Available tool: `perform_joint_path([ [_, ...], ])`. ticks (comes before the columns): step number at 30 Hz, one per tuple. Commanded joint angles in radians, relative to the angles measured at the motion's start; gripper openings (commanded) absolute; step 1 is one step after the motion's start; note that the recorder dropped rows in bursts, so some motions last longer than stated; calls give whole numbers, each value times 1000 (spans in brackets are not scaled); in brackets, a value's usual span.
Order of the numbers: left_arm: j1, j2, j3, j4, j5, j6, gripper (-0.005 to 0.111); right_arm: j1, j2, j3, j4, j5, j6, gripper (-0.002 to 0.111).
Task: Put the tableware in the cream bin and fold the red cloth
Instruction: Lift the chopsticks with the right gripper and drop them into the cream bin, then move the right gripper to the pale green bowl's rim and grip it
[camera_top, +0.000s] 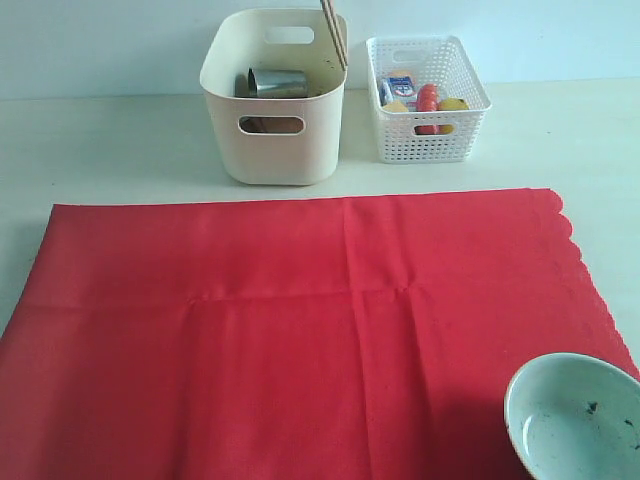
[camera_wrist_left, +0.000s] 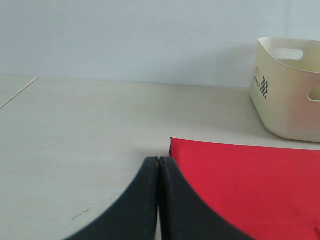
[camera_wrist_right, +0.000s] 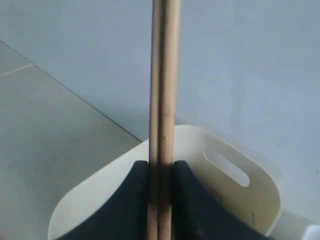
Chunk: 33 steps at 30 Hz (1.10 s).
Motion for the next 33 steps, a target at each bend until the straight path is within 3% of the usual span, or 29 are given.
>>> perform_joint_path([
  [1,-8,-5,3,3,-6,1,3,1,56,-46,212,5,-207,0],
  [8,-8,-5,3,3,-6,1,3,1,95,-56,354,-51,-316,3],
  [10,-8,-5,3,3,-6,1,3,1,97,-56,351,-64,-316,10],
  [17,-8,-5,3,3,-6,1,3,1,97,-56,351,-53,-296,55],
  [20,-8,-5,3,3,-6,1,3,-5,91,-56,324,-50,-205,65],
  [21,-8,-5,3,3,-6,1,3,-16,72,-56,224,-12,-90,66],
  [24,-8,-5,3,3,-6,1,3,-66,4,-56,-169,125,212,64],
  [27,-8,-5,3,3,-6,1,3,-155,-75,-56,-591,296,599,52],
  [30,-8,-5,3,3,-6,1,3,-254,-139,-56,-660,479,660,30],
  [33,-8,-5,3,3,-6,1,3,-308,-226,-48,-660,549,727,11],
])
